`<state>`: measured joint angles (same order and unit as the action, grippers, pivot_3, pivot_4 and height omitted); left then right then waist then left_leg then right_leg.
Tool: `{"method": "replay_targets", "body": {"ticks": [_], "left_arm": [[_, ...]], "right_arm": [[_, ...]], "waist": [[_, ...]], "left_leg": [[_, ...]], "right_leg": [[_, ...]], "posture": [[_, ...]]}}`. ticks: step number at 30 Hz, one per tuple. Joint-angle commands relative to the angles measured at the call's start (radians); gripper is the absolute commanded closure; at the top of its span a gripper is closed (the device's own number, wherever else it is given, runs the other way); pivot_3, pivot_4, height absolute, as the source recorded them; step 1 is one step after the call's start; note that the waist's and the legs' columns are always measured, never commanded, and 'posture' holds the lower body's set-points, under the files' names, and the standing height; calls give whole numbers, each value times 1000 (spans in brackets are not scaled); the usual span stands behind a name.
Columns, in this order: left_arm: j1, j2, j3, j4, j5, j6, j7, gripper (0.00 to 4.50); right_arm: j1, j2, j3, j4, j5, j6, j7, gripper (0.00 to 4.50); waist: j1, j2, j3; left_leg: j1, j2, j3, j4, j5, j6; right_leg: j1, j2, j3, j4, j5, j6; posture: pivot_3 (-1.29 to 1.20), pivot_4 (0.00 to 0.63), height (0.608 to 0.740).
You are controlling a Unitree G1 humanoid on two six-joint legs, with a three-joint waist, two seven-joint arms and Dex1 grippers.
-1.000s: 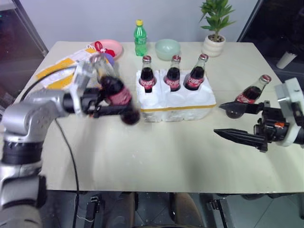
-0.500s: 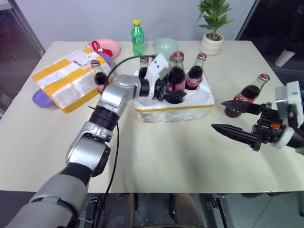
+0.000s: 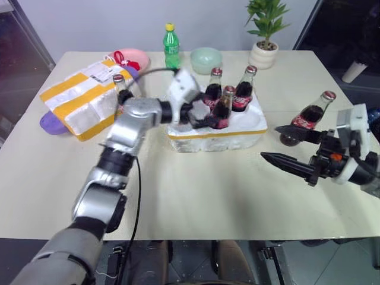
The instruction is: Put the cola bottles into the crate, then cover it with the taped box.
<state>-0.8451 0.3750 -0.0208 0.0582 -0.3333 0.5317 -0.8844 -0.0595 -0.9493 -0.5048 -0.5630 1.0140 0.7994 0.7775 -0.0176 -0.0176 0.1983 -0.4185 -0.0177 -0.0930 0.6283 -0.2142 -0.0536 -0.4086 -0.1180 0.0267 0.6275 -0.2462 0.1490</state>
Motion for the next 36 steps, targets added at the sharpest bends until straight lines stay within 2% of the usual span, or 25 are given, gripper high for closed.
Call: {"method": "replay_targets", "body": {"ticks": [1,3,5,9,20,36], "left_arm": [[109,63,176,-307,-138,155,103,48],[234,116,231,-434,-122,238,189,48],[326,130,275,-485,-95,302,288,48],[388,123,286,-439,-28,286,425,48],[194,90,182,-19,93,87,501,48],[-65,22,74,625,212,-290,418,48]], "right_arm": [[-9,6,-1,9,-2,-24,20,0],[-15,4,5,23,-9,-29,34,0],[-20,-1,13,35,-20,-36,52,0],[-41,-16,21,58,-34,-43,84,0],[-114,-60,15,57,-21,2,94,0],[-124,-50,-31,32,44,21,17,0]], "waist": [[4,0,0],[8,0,0],[9,0,0],[21,-2,0],[30,-1,0],[30,-1,0]], "left_leg": [[0,0,0,0,0,0],[1,0,0,2,0,0],[4,-1,0,2,0,0],[9,-1,0,3,0,0],[8,-1,0,1,0,0],[7,-1,0,1,0,0]], "right_leg": [[0,0,0,0,0,0],[2,0,0,0,0,0],[6,0,0,0,0,0],[12,0,0,-3,-2,-4],[12,0,0,-8,0,-1],[12,0,0,-9,1,0]], "posture": [[0,150,739],[0,150,739],[0,150,739],[0,150,739],[0,150,739],[0,150,739]]}}
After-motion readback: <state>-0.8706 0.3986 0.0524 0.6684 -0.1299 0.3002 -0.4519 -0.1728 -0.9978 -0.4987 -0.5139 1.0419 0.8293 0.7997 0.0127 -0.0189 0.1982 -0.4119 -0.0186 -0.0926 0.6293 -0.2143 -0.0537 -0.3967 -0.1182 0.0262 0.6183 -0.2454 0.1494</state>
